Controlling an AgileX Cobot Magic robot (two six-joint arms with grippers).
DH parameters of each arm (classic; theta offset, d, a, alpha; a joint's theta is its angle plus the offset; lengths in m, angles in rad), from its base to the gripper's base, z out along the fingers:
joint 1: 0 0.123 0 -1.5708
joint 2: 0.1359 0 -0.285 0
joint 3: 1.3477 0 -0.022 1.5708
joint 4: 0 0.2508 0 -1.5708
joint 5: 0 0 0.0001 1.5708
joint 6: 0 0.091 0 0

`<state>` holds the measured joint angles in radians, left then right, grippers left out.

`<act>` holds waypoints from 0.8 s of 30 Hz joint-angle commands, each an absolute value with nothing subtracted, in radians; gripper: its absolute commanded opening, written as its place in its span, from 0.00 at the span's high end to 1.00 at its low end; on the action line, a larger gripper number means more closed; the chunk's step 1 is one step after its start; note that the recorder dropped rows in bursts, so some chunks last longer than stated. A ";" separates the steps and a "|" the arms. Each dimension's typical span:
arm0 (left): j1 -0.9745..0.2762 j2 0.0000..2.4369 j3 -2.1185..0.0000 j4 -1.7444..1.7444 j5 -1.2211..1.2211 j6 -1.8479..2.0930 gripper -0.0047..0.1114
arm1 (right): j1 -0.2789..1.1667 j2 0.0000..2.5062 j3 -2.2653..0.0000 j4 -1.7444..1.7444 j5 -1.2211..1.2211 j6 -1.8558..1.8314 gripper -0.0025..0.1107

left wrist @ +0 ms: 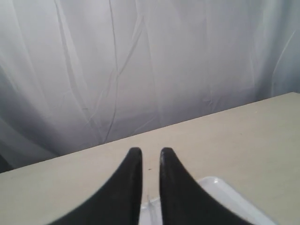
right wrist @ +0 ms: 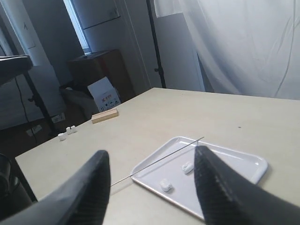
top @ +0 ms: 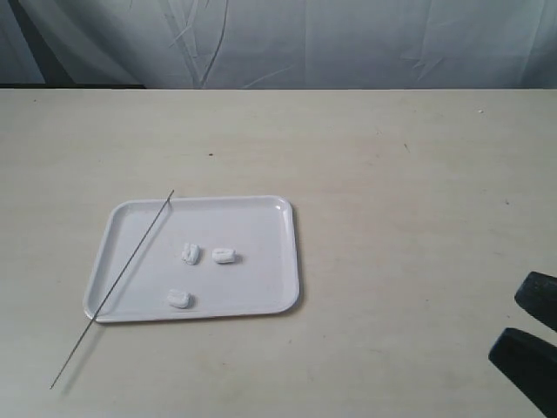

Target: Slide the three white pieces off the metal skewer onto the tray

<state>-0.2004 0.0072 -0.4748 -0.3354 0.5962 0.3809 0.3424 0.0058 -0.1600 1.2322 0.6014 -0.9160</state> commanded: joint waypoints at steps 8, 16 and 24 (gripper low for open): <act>-0.161 0.000 -0.340 -0.123 0.480 0.172 0.96 | 0.338 0.000 -0.155 1.135 0.552 -0.947 0.53; -0.047 0.000 -0.197 -0.107 0.315 0.154 0.96 | 0.043 0.000 -0.155 1.043 0.536 -0.947 0.53; 0.020 0.000 -0.091 -0.107 0.234 0.133 0.96 | -0.010 0.000 -0.099 1.017 0.241 -0.902 0.53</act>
